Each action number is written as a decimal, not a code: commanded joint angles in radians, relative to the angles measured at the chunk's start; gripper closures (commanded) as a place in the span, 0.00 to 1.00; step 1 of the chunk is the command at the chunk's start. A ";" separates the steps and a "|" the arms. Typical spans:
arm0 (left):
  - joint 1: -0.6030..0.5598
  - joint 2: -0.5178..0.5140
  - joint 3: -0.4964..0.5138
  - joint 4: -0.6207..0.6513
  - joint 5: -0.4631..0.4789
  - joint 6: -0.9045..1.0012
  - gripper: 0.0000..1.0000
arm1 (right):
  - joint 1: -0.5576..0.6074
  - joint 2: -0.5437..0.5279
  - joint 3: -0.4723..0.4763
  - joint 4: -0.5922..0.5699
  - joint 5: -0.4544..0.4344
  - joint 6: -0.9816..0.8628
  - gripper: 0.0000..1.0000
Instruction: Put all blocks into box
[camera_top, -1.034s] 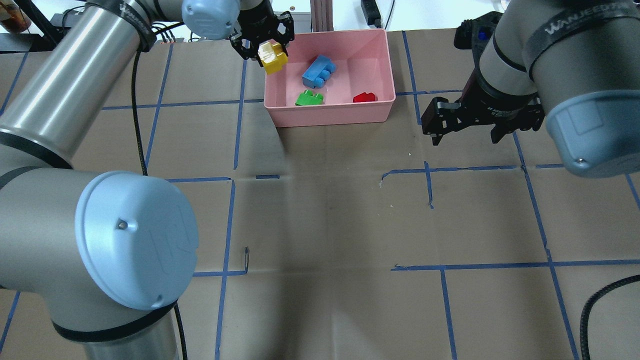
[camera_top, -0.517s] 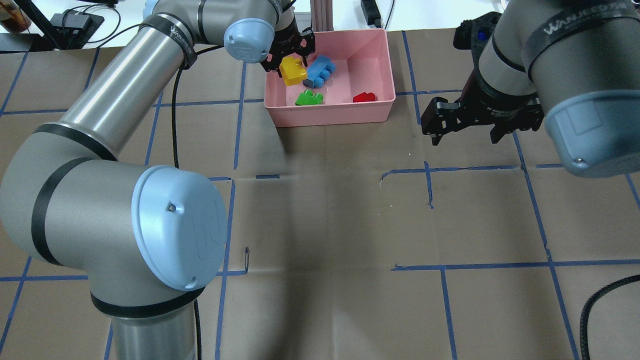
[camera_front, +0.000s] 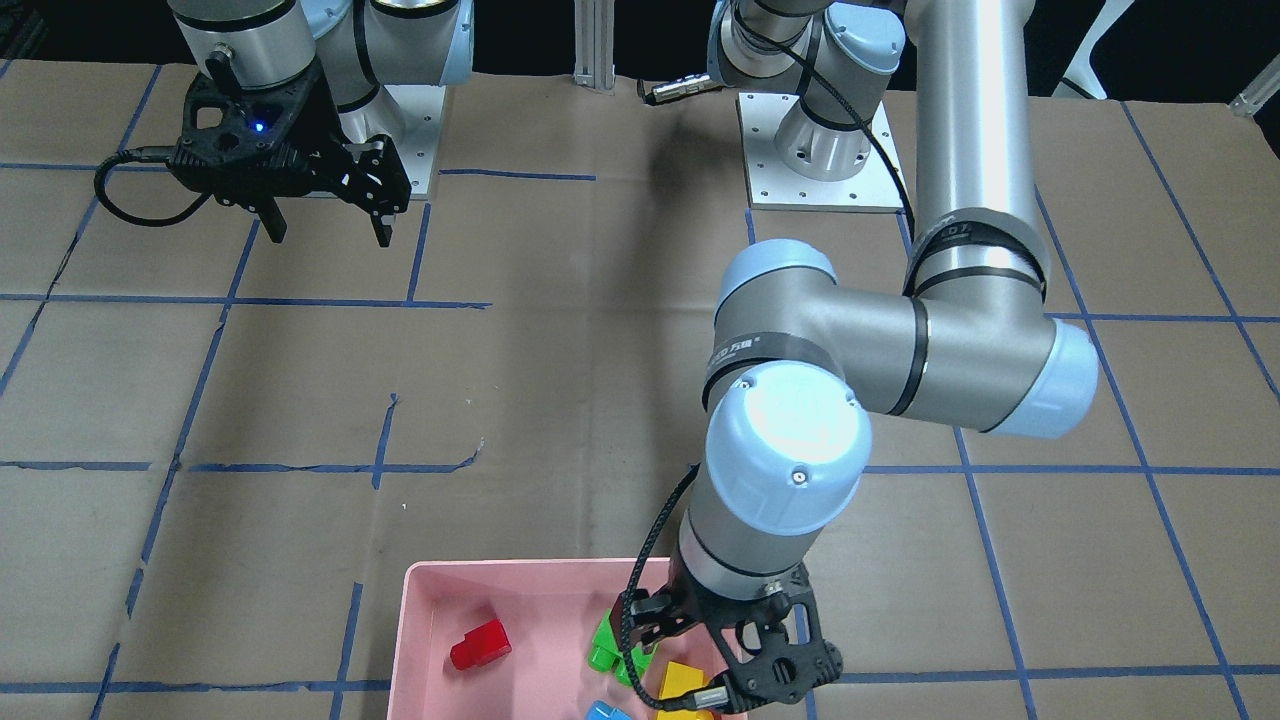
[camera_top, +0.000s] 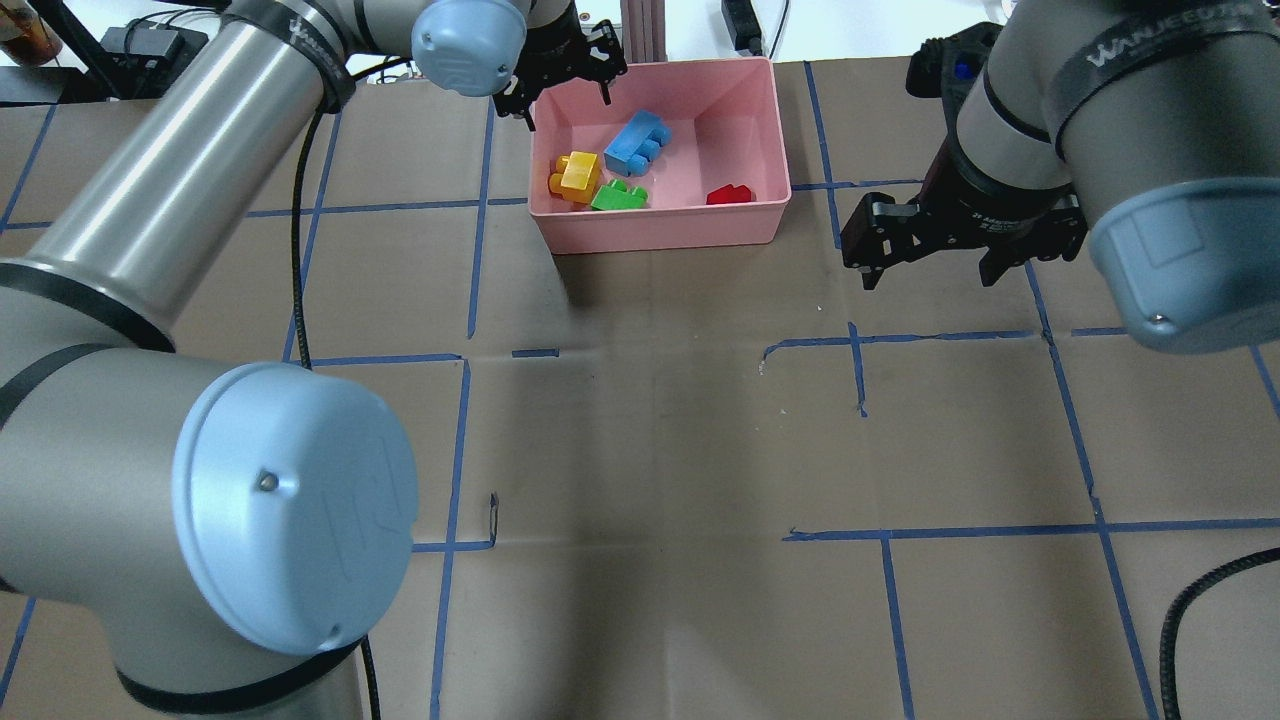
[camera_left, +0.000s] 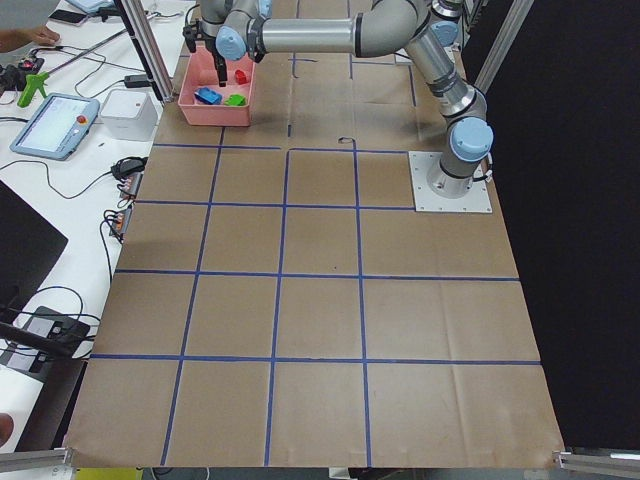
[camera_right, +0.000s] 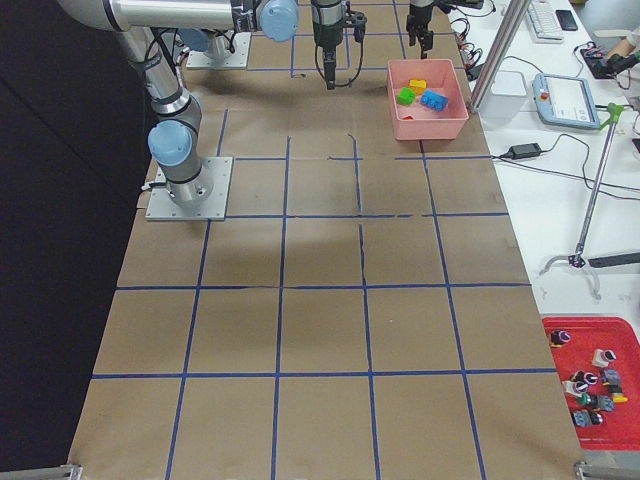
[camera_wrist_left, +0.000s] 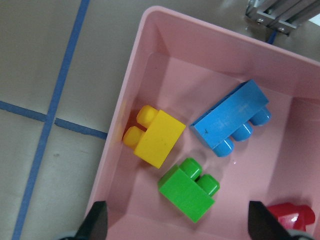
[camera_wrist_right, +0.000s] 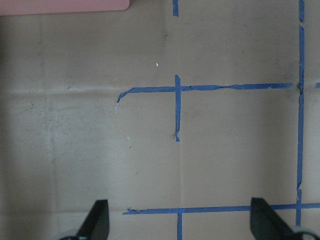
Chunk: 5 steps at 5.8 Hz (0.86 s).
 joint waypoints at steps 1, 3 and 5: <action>0.078 0.261 -0.213 -0.081 0.043 0.265 0.01 | -0.001 0.000 -0.003 -0.001 -0.003 -0.005 0.00; 0.132 0.537 -0.498 -0.074 0.032 0.466 0.01 | -0.001 0.000 -0.010 -0.024 -0.003 -0.007 0.00; 0.147 0.695 -0.615 -0.084 0.032 0.545 0.01 | -0.001 0.003 -0.033 -0.024 -0.001 -0.008 0.00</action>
